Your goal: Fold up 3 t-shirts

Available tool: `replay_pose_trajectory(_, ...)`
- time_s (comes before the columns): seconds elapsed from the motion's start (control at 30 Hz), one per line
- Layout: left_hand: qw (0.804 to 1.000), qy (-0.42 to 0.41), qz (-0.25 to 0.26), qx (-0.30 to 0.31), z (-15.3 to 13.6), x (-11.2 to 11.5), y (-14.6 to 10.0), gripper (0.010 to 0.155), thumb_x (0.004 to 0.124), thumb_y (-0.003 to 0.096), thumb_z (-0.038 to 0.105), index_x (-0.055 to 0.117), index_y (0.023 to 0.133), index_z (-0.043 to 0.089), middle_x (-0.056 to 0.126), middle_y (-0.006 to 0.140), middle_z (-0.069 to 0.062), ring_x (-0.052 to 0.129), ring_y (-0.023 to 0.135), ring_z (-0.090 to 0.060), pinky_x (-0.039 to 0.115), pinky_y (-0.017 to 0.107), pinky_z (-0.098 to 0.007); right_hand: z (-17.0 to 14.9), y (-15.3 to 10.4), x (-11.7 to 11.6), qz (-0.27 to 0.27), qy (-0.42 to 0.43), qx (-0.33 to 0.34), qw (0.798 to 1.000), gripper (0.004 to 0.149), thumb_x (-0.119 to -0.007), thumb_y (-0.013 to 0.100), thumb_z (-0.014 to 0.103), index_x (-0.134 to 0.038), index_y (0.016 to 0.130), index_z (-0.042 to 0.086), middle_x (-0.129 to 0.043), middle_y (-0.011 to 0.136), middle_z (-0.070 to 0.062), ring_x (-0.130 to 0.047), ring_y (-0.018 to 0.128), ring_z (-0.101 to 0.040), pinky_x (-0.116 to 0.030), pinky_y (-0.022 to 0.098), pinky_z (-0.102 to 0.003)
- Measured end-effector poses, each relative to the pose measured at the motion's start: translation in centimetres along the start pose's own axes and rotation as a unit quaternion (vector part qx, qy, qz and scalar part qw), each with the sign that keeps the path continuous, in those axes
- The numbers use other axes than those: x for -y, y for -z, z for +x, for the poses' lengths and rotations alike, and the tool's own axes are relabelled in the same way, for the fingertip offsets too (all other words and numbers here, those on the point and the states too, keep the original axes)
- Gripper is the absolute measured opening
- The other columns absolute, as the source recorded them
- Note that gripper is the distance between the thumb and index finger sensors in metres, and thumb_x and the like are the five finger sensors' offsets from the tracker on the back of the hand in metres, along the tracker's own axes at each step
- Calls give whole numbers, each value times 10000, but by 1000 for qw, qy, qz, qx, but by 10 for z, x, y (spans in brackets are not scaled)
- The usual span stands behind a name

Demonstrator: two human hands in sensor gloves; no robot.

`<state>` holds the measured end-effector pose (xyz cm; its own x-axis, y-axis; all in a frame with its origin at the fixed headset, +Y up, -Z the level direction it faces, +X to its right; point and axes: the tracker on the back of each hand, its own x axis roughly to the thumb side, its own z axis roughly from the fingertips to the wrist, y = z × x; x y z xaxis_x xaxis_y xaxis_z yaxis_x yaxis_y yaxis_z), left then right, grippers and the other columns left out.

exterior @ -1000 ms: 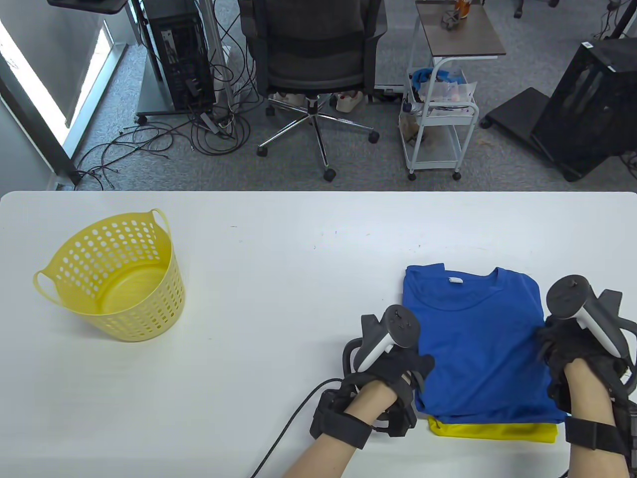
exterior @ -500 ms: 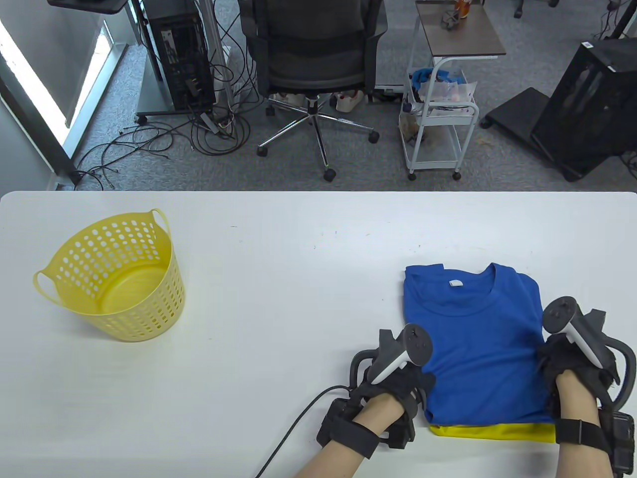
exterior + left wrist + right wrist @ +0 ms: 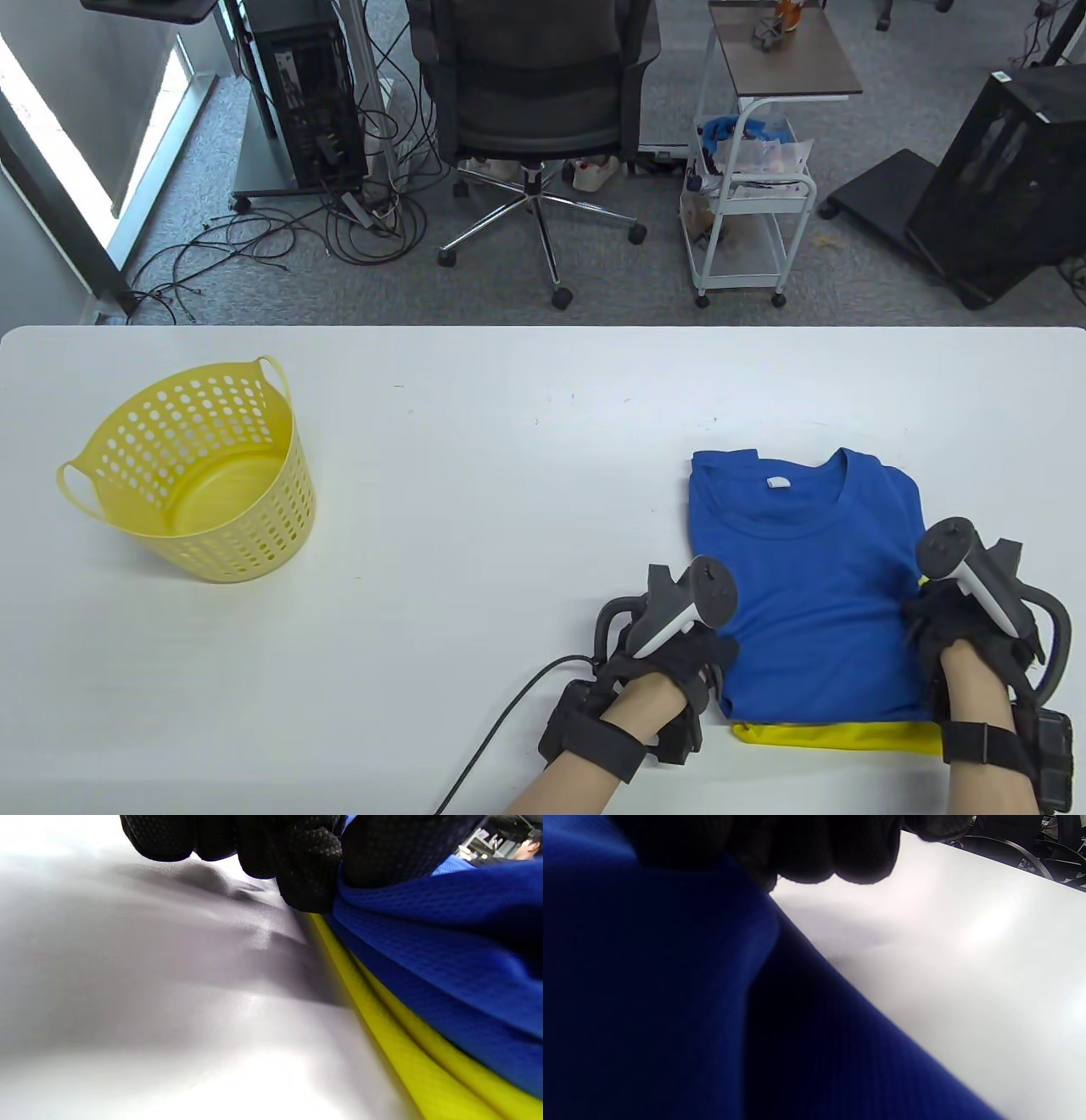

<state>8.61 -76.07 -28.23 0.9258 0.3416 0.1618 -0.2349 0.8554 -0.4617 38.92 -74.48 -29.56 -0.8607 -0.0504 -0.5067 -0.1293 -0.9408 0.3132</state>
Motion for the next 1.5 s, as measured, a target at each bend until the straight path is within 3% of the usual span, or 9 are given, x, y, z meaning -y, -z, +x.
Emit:
replay_pose_trajectory(0.17,1000,18,19,-4,0,-2,-2,493,796,411,516,851,749,161,613,1033,-47,554,991,-325,622,714,-479,1,-1,-1,-4,-10,-1,1000,422,-794,401,350,-810,774,153,-733,861,-107,-715,816,-413,-524,643,-632)
replay_pose_trajectory(0.4,998,-4,69,-11,-21,-34,-10,557,770,412,546,788,840,189,584,1057,-63,529,1005,-339,606,723,-499,-4,-21,30,-55,18,15,998,585,-804,391,426,-688,895,153,-674,913,-132,-657,859,-438,-505,652,-637)
replay_pose_trajectory(0.63,987,-31,151,-40,-76,-97,-35,624,739,415,585,693,934,242,553,1083,-55,508,1020,-346,583,736,-518,24,-50,45,-98,27,84,991,627,-796,394,447,-640,935,171,-649,948,-131,-640,883,-448,-501,660,-641)
replay_pose_trajectory(0.87,973,-6,213,-84,-152,-138,-64,720,682,407,656,593,1011,274,507,1115,-51,458,1044,-362,519,769,-556,79,-84,36,-126,53,180,974,697,-755,399,501,-551,994,201,-571,1038,-131,-589,937,-476,-436,693,-691)
replay_pose_trajectory(1.03,971,29,222,-84,-204,-143,-85,799,628,395,721,487,1066,311,420,1160,-31,362,1077,-368,416,798,-606,111,-107,23,-130,40,248,959,765,-706,373,595,-487,1024,258,-468,1117,-116,-452,1031,-513,-328,714,-742)
replay_pose_trajectory(1.23,973,63,203,-92,-269,-129,-107,880,538,379,785,309,1105,343,259,1195,-2,190,1098,-344,282,805,-648,131,-116,-4,-104,15,293,950,816,-631,347,675,-379,1041,327,-292,1174,-90,-230,1080,-525,-178,704,-768)
replay_pose_trajectory(1.37,971,73,206,-100,-295,-109,-113,910,483,372,814,225,1106,342,185,1195,8,113,1089,-332,220,796,-658,136,-113,-14,-98,-1,293,951,850,-591,323,714,-282,1034,364,-154,1171,-68,-66,1068,-500,-76,685,-764)
replay_pose_trajectory(1.5,977,80,162,-114,-308,-98,-114,921,435,363,825,164,1099,344,90,1184,23,1,1062,-311,132,775,-656,144,-115,-21,-102,1,304,947,865,-565,319,733,-229,1029,371,-100,1162,-64,1,1049,-485,-34,667,-762)
